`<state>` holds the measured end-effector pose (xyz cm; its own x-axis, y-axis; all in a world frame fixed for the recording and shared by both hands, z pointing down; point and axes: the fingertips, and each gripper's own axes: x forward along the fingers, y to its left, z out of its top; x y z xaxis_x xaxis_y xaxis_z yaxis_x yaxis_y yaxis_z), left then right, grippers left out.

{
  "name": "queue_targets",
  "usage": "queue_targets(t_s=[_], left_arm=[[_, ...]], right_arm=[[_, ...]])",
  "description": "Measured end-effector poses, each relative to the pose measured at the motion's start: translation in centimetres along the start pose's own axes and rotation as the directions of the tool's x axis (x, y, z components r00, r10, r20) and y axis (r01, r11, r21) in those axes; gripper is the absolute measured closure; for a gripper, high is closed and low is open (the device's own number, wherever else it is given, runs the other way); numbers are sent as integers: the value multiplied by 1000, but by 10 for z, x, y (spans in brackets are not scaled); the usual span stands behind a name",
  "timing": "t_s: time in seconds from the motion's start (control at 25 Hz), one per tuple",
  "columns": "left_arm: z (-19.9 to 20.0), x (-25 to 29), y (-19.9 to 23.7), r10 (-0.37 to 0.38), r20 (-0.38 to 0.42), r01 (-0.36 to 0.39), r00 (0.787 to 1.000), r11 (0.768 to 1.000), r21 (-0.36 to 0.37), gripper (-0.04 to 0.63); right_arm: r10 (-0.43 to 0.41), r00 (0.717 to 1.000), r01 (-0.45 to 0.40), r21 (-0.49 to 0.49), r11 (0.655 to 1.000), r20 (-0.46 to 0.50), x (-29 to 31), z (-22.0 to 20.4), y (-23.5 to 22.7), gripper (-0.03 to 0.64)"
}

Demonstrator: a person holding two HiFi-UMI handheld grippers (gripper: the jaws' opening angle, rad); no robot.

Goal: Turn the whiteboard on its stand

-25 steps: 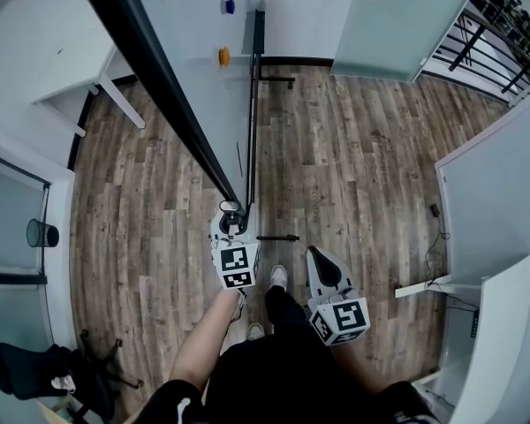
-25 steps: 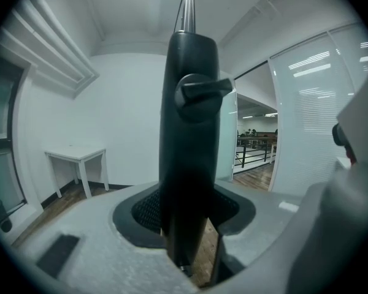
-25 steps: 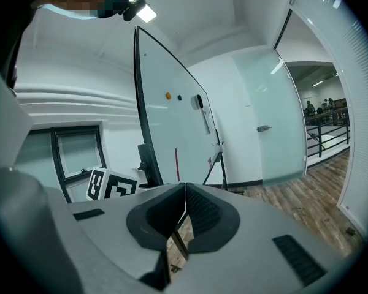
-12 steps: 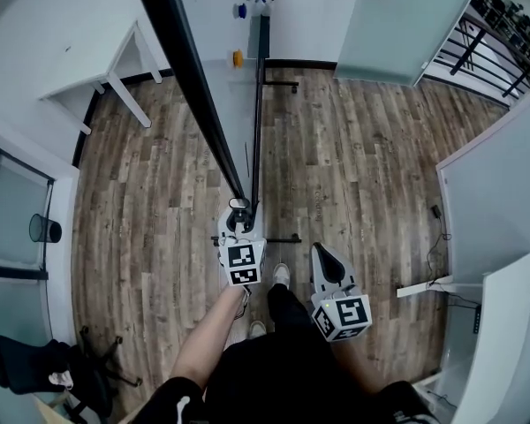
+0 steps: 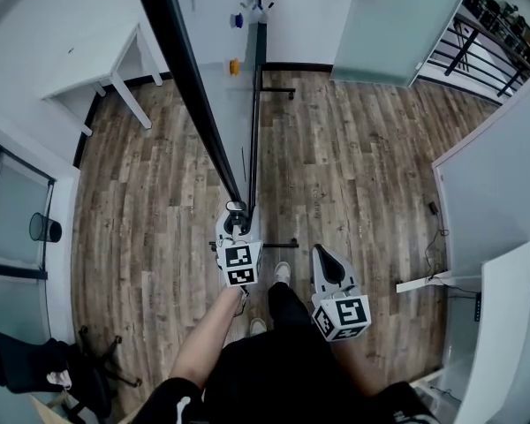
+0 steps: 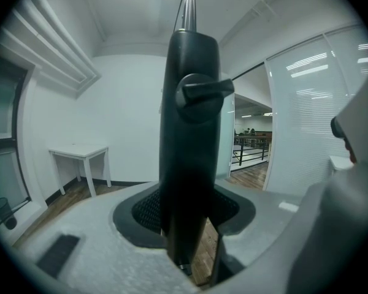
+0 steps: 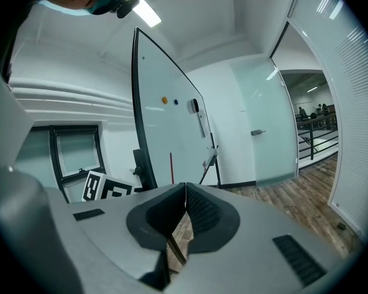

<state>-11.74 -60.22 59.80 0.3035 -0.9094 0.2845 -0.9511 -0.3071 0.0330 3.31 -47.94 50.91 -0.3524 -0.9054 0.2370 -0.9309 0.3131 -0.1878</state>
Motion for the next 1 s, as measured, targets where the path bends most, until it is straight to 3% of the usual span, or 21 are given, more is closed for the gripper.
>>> queue_targets(t_s=[0.56,1.0], left_arm=[[-21,-70,-6,-6,2,6,1000,1000,2,413],[-32,-91,-22,-24,-9,24,1000,1000,1,413]], right_arm=[[-50,999,50,-5,999,-2,-74,-27,28,604],[-82,997,82,3,997,-6,-118,-43,45,604]])
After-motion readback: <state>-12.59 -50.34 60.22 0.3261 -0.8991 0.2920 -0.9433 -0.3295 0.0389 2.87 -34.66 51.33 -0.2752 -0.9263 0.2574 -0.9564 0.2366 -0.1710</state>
